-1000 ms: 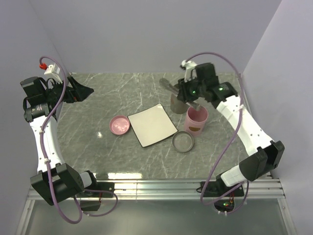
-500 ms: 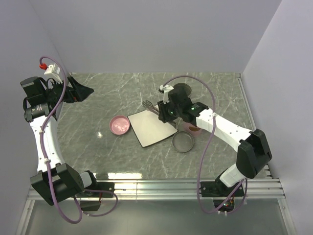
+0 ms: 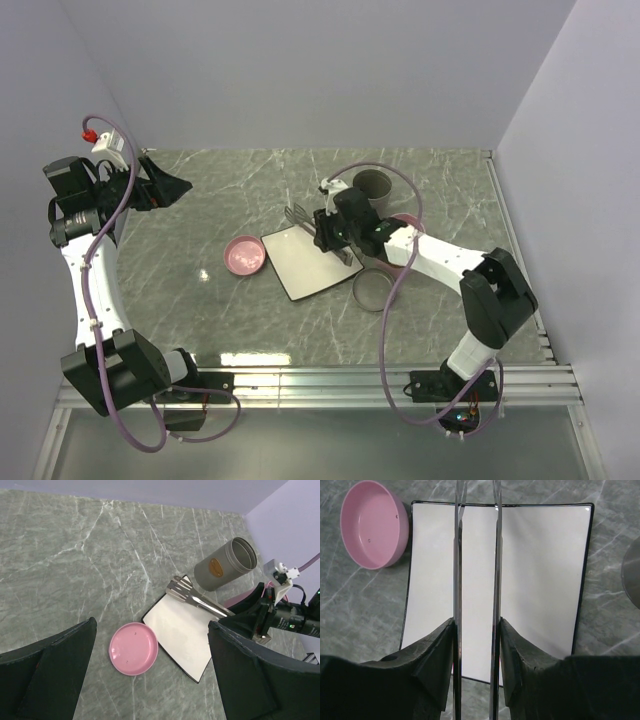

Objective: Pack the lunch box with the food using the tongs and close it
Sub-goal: Place the clamp on the plate.

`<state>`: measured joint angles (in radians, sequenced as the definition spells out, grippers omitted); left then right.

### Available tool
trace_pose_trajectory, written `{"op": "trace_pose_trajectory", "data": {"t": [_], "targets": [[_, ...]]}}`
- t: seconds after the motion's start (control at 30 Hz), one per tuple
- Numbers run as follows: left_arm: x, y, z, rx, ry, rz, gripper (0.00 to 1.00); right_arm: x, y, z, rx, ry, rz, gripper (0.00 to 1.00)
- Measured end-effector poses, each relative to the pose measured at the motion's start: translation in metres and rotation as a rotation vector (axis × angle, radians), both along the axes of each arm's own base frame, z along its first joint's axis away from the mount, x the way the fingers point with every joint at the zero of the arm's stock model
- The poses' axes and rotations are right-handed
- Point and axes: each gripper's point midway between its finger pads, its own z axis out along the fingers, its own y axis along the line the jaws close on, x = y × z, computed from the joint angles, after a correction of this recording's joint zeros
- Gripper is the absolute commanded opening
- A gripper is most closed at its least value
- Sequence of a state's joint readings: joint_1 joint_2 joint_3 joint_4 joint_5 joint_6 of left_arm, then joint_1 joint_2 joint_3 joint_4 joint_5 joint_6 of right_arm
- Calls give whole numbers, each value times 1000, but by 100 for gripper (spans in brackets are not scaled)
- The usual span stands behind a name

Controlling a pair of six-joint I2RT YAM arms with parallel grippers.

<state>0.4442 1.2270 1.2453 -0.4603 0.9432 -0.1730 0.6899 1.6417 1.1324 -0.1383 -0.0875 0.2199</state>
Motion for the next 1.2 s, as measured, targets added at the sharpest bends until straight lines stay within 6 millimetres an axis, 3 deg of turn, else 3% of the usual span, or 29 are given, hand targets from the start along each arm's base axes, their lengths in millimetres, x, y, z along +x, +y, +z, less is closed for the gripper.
{"op": "trace_pose_trajectory", "data": {"t": [0.37,0.67,0.97,1.2], "targets": [[0,1,-2,16,0,-1,99,-6,7,-43,-43,25,11,49],[0,2,-4,22,2,0,99,-13,13,-58,-66,46,30,52],[0,2,-4,25,2,0,99,-20,10,-93,-128,122,24,55],[0,3,-5,32,4,5,99,-15,13,-92,-131,127,14,55]]}}
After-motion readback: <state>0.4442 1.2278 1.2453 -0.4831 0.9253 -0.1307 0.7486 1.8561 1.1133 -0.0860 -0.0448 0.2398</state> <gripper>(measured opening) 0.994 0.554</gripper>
